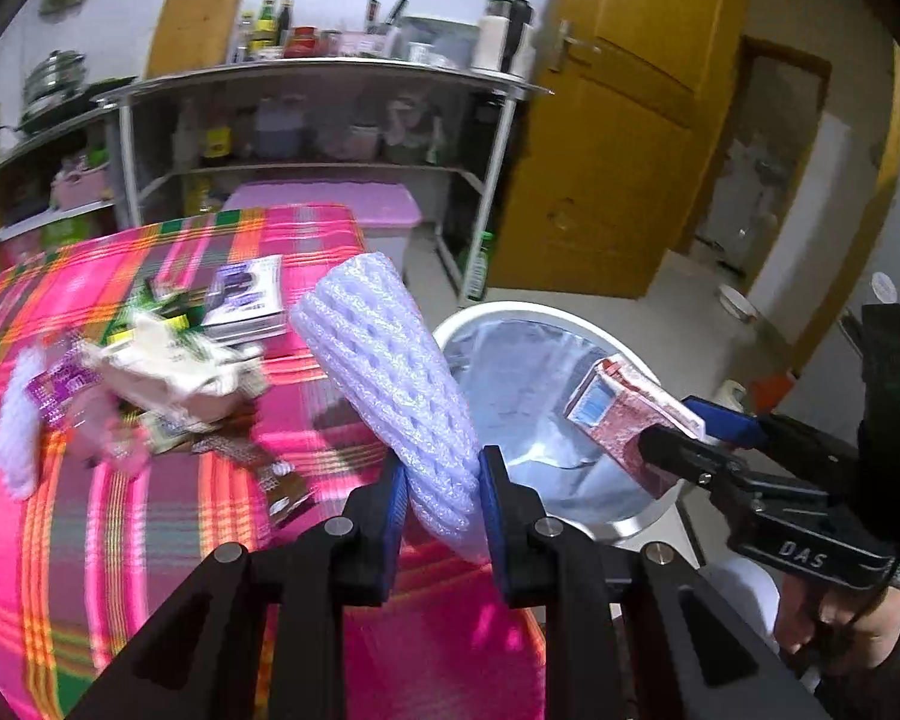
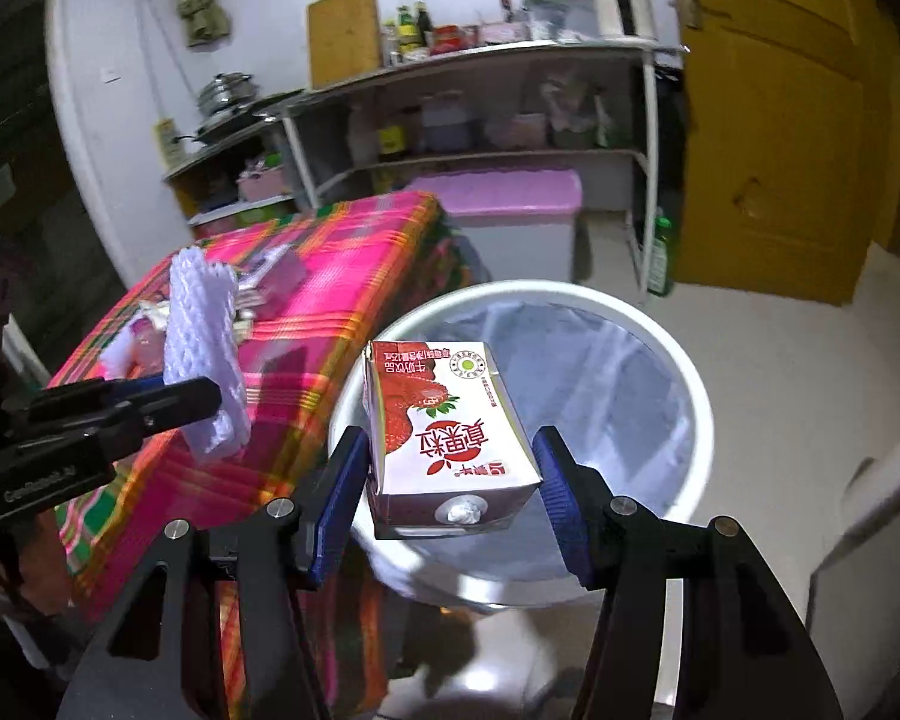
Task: Collect trash
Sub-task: 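Carry the carton and foam net over the bin and open both grippers, then move both tools back to the table toward the remaining trash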
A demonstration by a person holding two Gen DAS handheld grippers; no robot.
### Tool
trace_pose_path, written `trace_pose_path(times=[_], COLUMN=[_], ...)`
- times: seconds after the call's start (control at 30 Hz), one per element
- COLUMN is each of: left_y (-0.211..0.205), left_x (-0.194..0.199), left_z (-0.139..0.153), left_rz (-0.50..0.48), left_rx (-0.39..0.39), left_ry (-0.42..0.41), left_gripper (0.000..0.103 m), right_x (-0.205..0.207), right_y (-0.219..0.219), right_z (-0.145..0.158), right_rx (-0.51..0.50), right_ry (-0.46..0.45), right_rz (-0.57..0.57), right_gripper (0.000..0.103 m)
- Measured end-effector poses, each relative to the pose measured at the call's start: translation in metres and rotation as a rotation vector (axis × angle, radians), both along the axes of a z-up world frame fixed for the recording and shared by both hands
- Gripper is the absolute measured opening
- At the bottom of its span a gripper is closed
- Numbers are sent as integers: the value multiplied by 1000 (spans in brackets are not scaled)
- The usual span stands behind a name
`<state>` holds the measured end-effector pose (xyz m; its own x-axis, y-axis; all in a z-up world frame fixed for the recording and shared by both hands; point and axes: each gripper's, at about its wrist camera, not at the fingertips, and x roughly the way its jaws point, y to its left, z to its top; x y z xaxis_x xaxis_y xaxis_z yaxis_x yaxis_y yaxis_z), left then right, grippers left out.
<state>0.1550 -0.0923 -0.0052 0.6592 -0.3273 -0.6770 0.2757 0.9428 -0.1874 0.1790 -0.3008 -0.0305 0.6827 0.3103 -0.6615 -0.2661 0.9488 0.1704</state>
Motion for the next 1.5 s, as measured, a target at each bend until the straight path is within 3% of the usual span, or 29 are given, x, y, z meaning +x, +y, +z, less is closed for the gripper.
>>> trace_pose_path(times=[0.33,0.67,0.83,1.5], left_y=[-46,-55,-53,-1], left_x=[35,56,53,-19], left_z=[-22,-37,-34,17], left_rz=[-114,-113,-109,31], left_rx=[1,-22,-32,-11], left_ry=[81,150,139,-28], left_gripper=[26,31,38,38], right_x=[20,23,18,-40], right_y=[-28,-33,-33,24], right_z=[-31,-37,-32,26], right_rx=[2,-18,-19,-19], right_ry=[96,111,93,-43], right_rz=[-61,-75,-77,56], right_gripper=[58,58,58,58])
